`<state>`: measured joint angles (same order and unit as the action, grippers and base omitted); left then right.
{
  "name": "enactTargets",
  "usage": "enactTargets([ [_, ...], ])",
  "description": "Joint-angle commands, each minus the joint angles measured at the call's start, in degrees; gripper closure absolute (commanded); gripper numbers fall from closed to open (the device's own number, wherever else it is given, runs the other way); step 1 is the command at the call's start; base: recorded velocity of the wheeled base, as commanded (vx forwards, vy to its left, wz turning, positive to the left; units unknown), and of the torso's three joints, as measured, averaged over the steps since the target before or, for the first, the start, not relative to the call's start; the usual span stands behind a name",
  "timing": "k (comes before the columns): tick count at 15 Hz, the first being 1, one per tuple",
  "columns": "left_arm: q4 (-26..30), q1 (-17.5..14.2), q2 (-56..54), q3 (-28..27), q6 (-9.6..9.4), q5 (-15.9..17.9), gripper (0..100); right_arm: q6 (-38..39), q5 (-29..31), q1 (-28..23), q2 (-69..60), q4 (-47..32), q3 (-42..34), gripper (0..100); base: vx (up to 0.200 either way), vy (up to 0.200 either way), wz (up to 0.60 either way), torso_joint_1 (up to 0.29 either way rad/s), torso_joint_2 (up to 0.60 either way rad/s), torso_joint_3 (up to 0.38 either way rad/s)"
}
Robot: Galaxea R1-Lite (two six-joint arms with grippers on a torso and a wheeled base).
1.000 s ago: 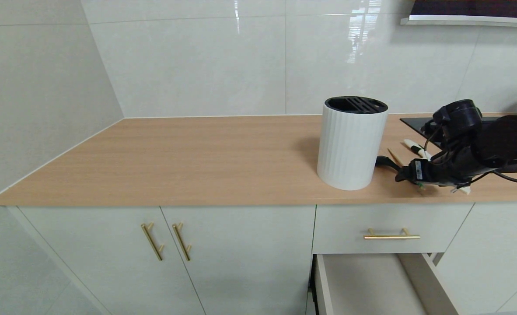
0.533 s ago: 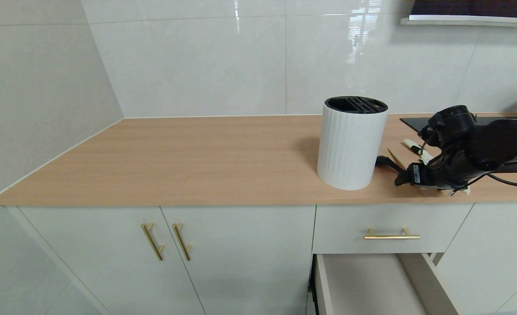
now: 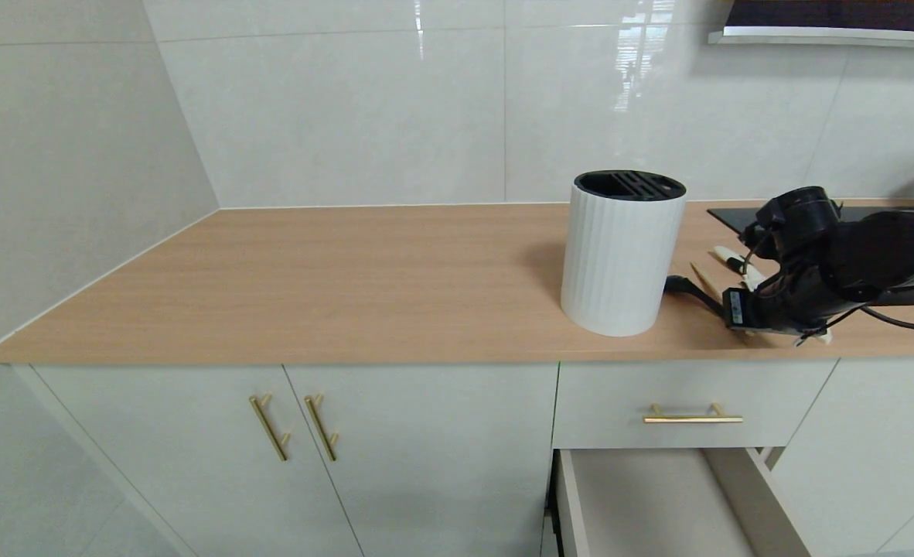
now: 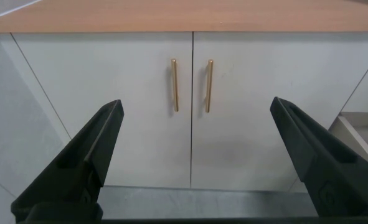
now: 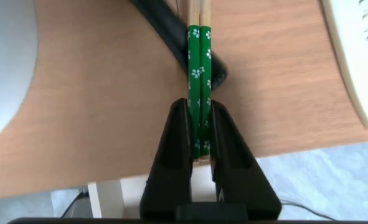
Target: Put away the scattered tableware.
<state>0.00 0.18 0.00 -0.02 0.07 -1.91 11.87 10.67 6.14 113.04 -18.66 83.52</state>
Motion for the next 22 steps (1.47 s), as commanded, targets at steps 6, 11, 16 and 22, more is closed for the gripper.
enactTargets([
  [6, 0.00, -0.01, 0.09, -0.06, 0.01, 0.07, 0, 3.16, -0.65, 0.62, -19.62, -6.65, -4.77, 100, 0.000, 0.000, 0.00, 0.000, 0.00, 0.000],
  [11, 0.00, -0.01, 0.09, -0.06, 0.01, -0.02, 0, 3.33, -5.39, 4.84, -39.92, -18.16, -16.28, 100, 0.000, 0.000, 0.00, 0.000, 0.00, 0.000],
  [16, 0.00, -0.01, 0.09, 0.02, 0.10, -0.02, 0, 4.21, -7.33, 7.48, -49.15, -17.99, -27.00, 100, 0.000, 0.000, 0.00, 0.000, 0.00, 0.000],
  [22, 0.00, -0.01, 0.09, -0.06, 0.01, -0.02, 0, 3.33, -7.41, 7.74, -50.47, -12.54, -31.84, 100, 0.000, 0.000, 0.00, 0.000, 0.00, 0.000],
])
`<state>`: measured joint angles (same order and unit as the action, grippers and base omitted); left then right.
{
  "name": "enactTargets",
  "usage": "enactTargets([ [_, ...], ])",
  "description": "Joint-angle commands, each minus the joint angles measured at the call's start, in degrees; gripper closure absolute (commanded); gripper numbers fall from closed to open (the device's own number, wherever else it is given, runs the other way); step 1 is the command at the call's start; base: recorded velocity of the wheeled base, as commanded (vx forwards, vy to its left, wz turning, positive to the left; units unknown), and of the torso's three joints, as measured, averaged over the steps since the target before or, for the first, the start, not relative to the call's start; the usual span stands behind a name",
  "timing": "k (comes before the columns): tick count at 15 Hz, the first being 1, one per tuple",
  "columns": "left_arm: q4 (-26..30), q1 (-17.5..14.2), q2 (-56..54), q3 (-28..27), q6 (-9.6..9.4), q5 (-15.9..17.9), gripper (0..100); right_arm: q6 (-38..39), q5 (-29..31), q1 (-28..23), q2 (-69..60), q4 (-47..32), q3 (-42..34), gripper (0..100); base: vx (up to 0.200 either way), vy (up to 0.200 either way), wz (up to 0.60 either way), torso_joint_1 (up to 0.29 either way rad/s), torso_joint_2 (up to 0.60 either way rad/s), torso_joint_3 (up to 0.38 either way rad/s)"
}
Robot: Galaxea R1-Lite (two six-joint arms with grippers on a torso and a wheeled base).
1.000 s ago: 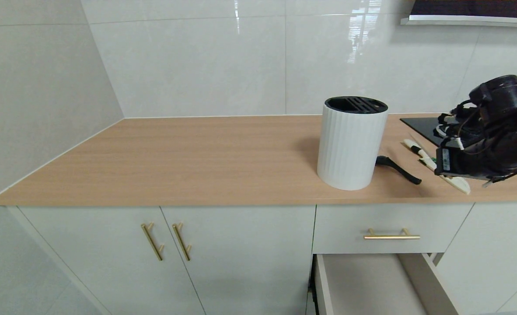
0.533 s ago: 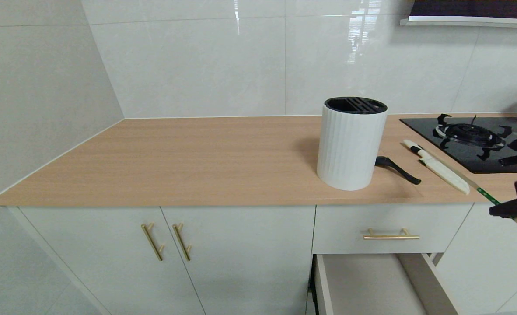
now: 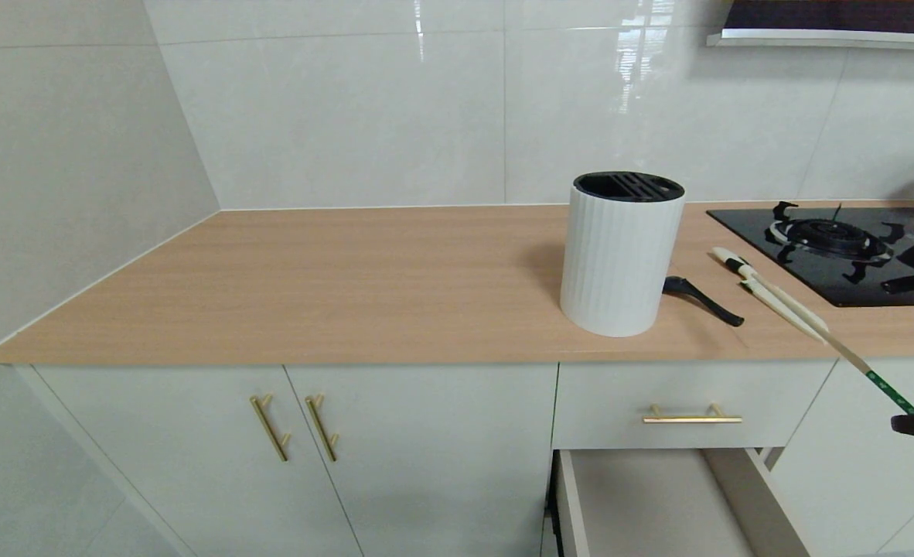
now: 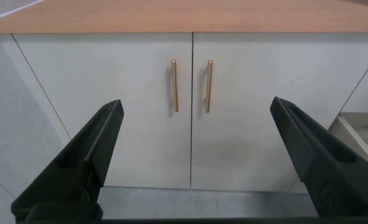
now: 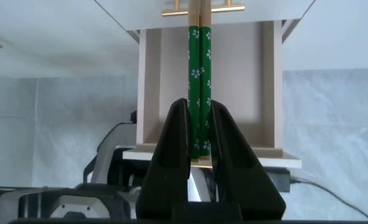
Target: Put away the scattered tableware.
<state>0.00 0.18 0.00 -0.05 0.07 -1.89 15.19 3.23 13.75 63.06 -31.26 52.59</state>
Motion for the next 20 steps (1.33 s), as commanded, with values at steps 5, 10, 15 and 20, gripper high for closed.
enactTargets([
  [5, 0.00, -0.01, 0.09, -0.04, 0.01, -0.04, 0, -2.18, 0.29, 1.81, -1.36, 1.81, -3.55, 100, 0.000, 0.000, 0.00, -0.115, 0.28, 0.163],
  [10, 0.00, -0.01, 0.09, -0.04, 0.10, -0.04, 0, -2.80, 0.55, 3.21, -0.84, 6.56, -7.33, 100, 0.000, 0.000, 0.00, -0.185, 0.48, 0.281],
  [15, 0.00, -0.01, 0.09, -0.04, 0.01, -0.04, 0, -4.64, 1.08, 3.21, 1.27, 9.99, -10.40, 100, 0.000, 0.000, 0.00, -0.166, 0.47, 0.294],
  [20, 0.00, -0.01, 0.09, 0.05, 0.01, -0.04, 0, -6.58, 1.34, 4.27, -5.76, 13.85, -11.02, 100, 0.000, 0.000, 0.00, -0.115, 0.40, 0.283],
])
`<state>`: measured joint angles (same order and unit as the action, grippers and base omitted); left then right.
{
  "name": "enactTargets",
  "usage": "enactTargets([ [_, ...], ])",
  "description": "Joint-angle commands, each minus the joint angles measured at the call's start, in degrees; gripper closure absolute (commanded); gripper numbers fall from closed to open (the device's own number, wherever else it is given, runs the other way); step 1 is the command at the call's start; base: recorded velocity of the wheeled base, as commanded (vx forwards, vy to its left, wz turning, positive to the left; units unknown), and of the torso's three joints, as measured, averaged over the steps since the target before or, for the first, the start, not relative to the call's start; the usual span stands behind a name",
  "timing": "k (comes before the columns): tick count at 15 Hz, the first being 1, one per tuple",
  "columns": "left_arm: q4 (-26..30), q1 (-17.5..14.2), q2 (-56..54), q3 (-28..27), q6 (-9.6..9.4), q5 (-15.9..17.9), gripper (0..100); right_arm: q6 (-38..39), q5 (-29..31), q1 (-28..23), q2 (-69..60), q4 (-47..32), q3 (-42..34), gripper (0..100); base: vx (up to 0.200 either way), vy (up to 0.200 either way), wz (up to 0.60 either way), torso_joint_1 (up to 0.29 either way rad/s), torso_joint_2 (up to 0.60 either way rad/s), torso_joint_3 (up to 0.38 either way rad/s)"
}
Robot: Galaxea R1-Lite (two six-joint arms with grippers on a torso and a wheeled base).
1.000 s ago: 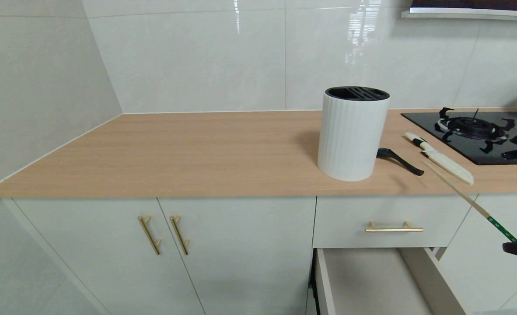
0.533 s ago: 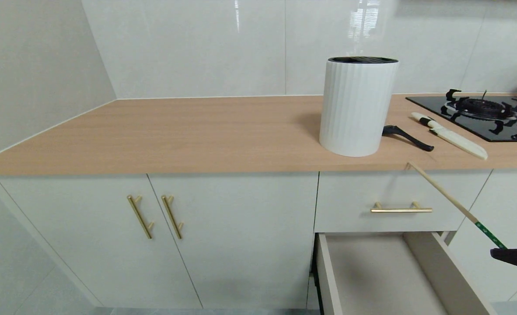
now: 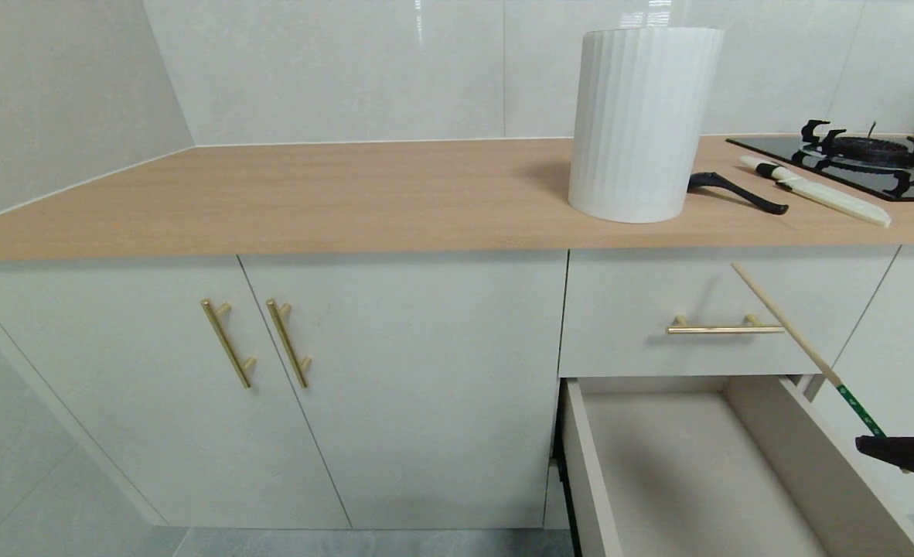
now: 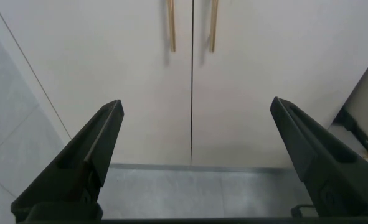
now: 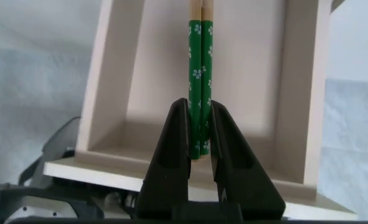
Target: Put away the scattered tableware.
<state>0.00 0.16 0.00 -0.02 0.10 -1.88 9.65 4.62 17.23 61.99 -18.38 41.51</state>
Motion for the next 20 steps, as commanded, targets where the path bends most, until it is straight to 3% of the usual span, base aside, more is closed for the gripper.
enactTargets([
  [1, 0.00, 0.02, 0.09, -0.06, -0.01, -0.06, 0, -3.94, -0.31, 1.67, -8.64, 0.63, -0.02, 100, 0.000, 0.000, 0.00, -0.027, 0.14, 0.105],
  [6, 0.00, 0.02, 0.09, -0.06, -0.01, -0.06, 0, -9.92, -0.23, 2.20, -3.72, -5.17, -2.75, 100, 0.000, 0.000, 0.00, -0.005, 0.02, 0.018],
  [9, 0.00, 0.02, 0.09, -0.06, -0.01, -0.06, 0, -9.22, -0.05, 4.40, 7.18, -7.98, -3.28, 100, 0.000, 0.000, 0.00, 0.000, 0.00, 0.000],
  [11, 0.00, 0.02, 0.09, 0.02, -0.01, -0.06, 0, -4.65, -0.67, 8.53, 13.25, -7.54, -3.28, 100, 0.000, 0.000, 0.00, 0.000, 0.00, 0.000],
  [14, 0.00, 0.02, 0.09, 0.02, -0.01, 0.03, 0, 1.24, -0.58, 10.11, 24.76, -2.01, -3.19, 100, 0.000, 0.000, 0.00, 0.000, 0.00, 0.000],
  [18, 0.00, 0.02, 0.09, 0.02, 0.08, -0.06, 0, 1.77, 0.04, 10.11, 39.52, 6.78, -1.08, 100, 0.000, 0.000, 0.00, 0.000, 0.00, 0.000],
  [20, 0.00, 0.02, 0.09, 0.02, -0.01, -0.06, 0, 2.56, 0.48, 10.11, 49.37, 9.68, 3.67, 100, 0.000, 0.000, 0.00, 0.000, 0.00, 0.000],
])
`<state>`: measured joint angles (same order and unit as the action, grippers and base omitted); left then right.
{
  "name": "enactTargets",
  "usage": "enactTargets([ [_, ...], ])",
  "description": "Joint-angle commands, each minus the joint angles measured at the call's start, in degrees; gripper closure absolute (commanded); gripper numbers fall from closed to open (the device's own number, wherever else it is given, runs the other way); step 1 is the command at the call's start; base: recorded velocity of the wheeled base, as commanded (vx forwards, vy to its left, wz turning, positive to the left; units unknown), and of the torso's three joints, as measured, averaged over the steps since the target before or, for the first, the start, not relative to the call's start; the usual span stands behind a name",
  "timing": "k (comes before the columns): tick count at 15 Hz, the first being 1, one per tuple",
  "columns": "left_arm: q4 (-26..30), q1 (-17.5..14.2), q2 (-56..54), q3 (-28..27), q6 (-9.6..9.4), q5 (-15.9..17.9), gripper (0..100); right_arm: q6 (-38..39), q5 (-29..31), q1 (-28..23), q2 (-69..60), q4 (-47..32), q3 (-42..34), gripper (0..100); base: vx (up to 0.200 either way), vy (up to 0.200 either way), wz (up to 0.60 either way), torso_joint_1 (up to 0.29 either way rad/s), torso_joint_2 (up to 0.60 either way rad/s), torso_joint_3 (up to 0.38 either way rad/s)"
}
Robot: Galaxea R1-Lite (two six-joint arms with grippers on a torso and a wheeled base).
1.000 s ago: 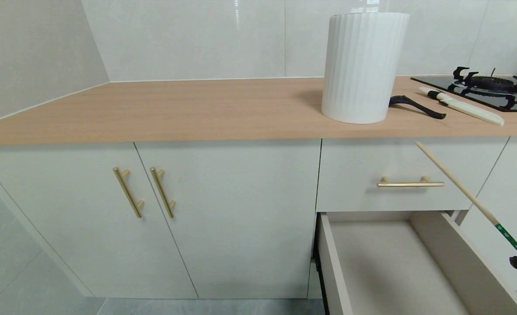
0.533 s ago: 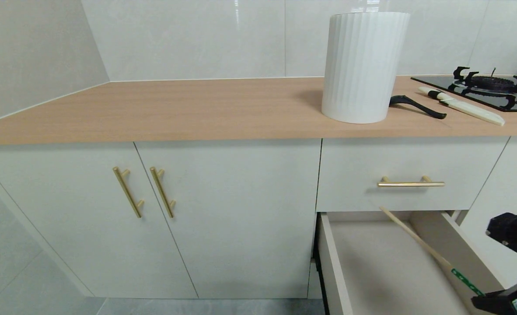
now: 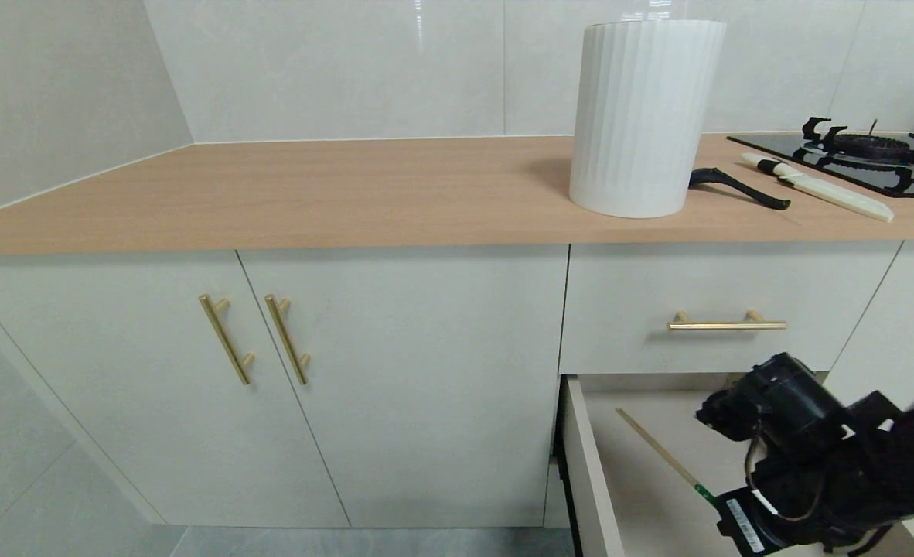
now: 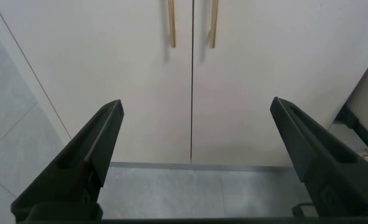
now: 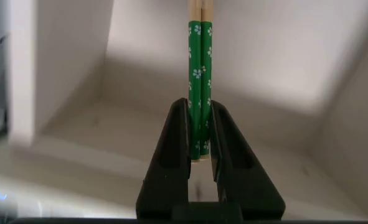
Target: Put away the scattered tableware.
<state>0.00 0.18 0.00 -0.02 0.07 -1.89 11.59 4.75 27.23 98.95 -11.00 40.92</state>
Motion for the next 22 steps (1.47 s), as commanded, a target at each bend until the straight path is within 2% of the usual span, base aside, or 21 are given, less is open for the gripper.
enactTargets([
  [1, 0.00, -0.01, 0.09, 0.02, 0.01, -0.04, 0, 1.94, 0.26, 0.10, 14.52, 2.47, 5.83, 100, 0.000, 0.000, 0.00, 0.000, 0.00, 0.000],
  [5, 0.00, -0.01, 0.09, -0.06, 0.01, -0.04, 0, 12.31, 1.75, 0.01, 24.18, 3.61, 11.11, 100, 0.000, 0.000, 0.00, 0.000, 0.00, 0.000],
  [7, 0.00, -0.01, 0.09, -0.06, 0.10, -0.04, 0, 12.75, 5.88, 0.01, 26.82, 6.87, 11.11, 100, 0.000, 0.000, 0.00, 0.000, 0.00, 0.000],
  [10, 0.00, -0.01, 0.09, 0.02, 0.01, -0.04, 0, 12.84, 7.29, -0.43, 29.81, 12.67, 10.40, 100, 0.000, 0.000, 0.00, 0.000, 0.00, 0.000],
  [15, 0.00, -0.01, 0.09, 0.02, 0.01, -0.04, 0, 12.84, 8.17, -0.43, 30.25, 13.11, 10.32, 100, 0.000, 0.000, 0.00, 0.000, 0.00, 0.000],
  [16, 0.00, -0.01, 0.09, -0.06, 0.01, -0.04, 0, 12.84, 8.17, -0.43, 30.16, 13.11, 10.32, 0, 0.000, 0.000, 0.00, 0.000, 0.00, 0.000],
  [20, 0.00, -0.01, 0.09, 0.02, 0.01, -0.04, 0, 12.84, 8.17, -0.43, 28.31, 13.11, 9.88, 0, 0.000, 0.000, 0.00, 0.000, 0.00, 0.000],
  [22, 0.00, -0.01, 0.09, -0.06, 0.10, -0.04, 0, 12.66, 7.99, -0.16, 20.58, 12.40, 7.42, 0, 0.000, 0.000, 0.00, 0.000, 0.00, 0.000],
])
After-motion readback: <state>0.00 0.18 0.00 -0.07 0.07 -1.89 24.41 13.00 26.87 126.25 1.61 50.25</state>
